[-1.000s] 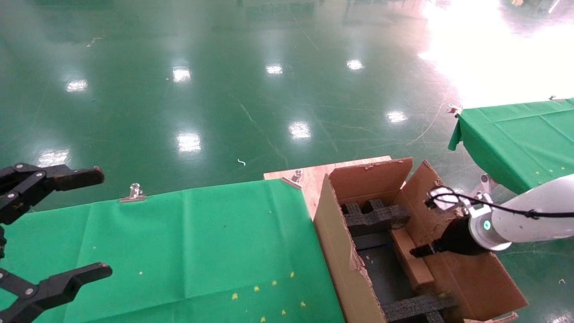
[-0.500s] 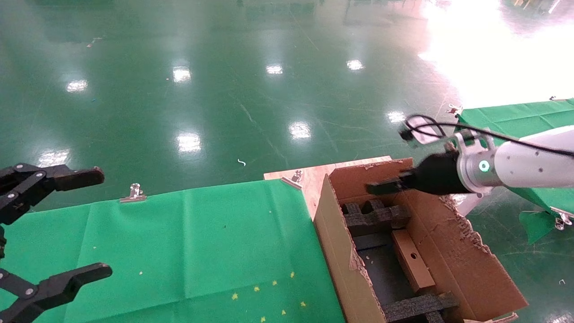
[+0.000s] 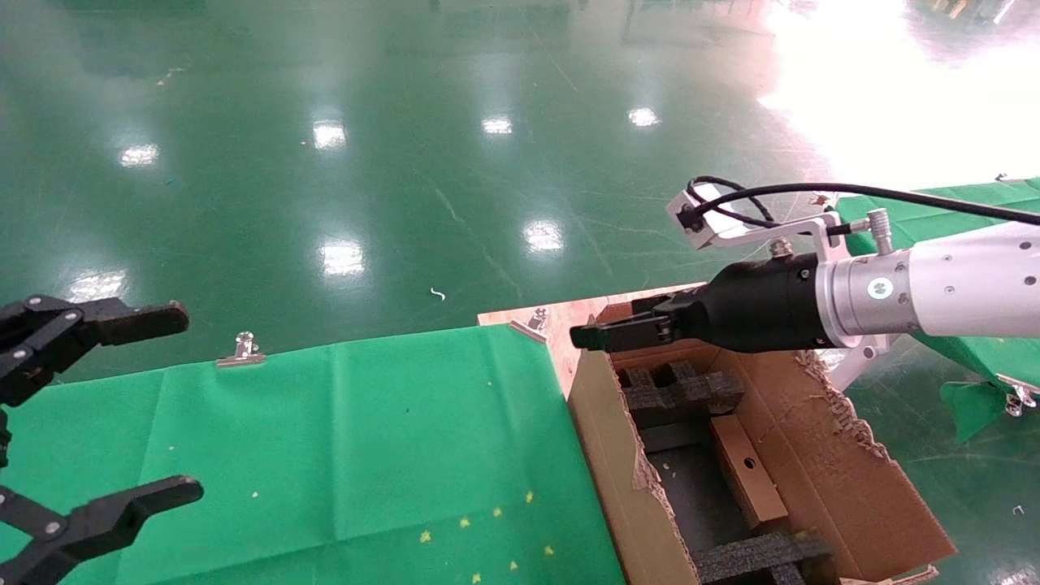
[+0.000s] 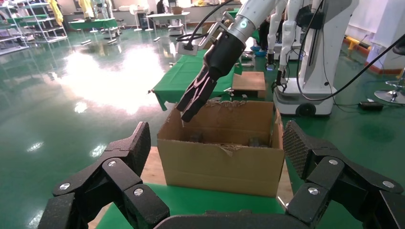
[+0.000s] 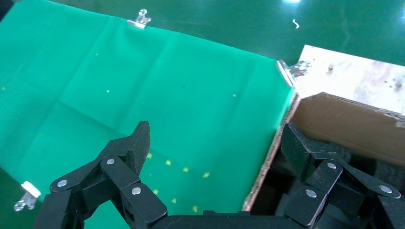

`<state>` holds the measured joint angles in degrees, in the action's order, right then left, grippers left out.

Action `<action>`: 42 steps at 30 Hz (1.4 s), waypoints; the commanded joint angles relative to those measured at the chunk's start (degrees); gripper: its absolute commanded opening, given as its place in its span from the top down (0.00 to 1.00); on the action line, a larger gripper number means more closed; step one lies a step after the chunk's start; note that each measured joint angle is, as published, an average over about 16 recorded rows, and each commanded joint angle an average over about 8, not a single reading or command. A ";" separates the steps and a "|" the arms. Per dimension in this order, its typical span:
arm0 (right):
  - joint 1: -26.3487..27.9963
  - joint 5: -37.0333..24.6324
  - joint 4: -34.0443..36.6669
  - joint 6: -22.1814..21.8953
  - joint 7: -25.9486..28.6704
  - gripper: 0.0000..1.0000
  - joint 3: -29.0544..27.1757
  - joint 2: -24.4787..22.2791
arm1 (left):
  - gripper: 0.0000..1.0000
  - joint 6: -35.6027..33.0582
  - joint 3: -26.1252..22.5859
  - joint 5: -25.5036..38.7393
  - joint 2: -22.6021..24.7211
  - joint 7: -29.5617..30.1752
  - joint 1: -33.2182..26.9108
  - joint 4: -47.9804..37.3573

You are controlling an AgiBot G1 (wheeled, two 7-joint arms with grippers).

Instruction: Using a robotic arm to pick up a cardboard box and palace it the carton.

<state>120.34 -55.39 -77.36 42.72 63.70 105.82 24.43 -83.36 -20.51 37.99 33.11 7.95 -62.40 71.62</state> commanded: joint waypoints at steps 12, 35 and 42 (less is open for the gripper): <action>-7.44 1.92 0.53 5.58 -6.68 0.00 -11.40 1.29 | 0.00 0.01 0.00 -0.01 0.00 0.00 0.00 -0.01; -30.05 7.03 1.96 22.05 -27.06 0.00 -45.94 5.39 | 0.00 0.01 -0.01 -0.02 0.00 -0.01 0.00 -0.01; -36.95 8.59 2.40 27.08 -33.28 0.00 -56.48 6.64 | 0.00 0.01 -0.01 -0.02 0.00 -0.01 0.00 -0.01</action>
<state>83.39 -46.79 -74.96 69.79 30.42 49.35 31.07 -83.36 -20.52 37.97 33.10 7.94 -62.40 71.61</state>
